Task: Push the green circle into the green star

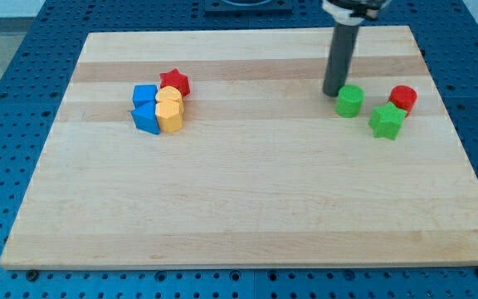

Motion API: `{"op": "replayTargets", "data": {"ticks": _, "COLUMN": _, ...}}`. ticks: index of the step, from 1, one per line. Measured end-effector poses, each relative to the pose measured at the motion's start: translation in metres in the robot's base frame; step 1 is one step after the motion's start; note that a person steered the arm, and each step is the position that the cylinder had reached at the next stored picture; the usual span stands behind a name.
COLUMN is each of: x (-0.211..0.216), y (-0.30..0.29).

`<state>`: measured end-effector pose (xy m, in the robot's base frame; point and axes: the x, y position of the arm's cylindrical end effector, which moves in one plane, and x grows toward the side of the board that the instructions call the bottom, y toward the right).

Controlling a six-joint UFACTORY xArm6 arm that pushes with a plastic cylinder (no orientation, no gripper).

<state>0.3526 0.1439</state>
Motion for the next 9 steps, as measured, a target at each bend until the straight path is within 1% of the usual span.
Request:
{"op": "replayTargets", "data": {"ticks": 2, "x": 0.000, "y": 0.047}}
{"op": "replayTargets", "data": {"ticks": 4, "x": -0.001, "y": 0.082}}
{"op": "replayTargets", "data": {"ticks": 5, "x": -0.008, "y": 0.073}}
{"op": "replayTargets", "data": {"ticks": 6, "x": -0.008, "y": 0.037}}
{"op": "replayTargets", "data": {"ticks": 7, "x": -0.008, "y": -0.015}}
{"op": "replayTargets", "data": {"ticks": 8, "x": 0.006, "y": -0.026}}
{"op": "replayTargets", "data": {"ticks": 9, "x": 0.025, "y": -0.013}}
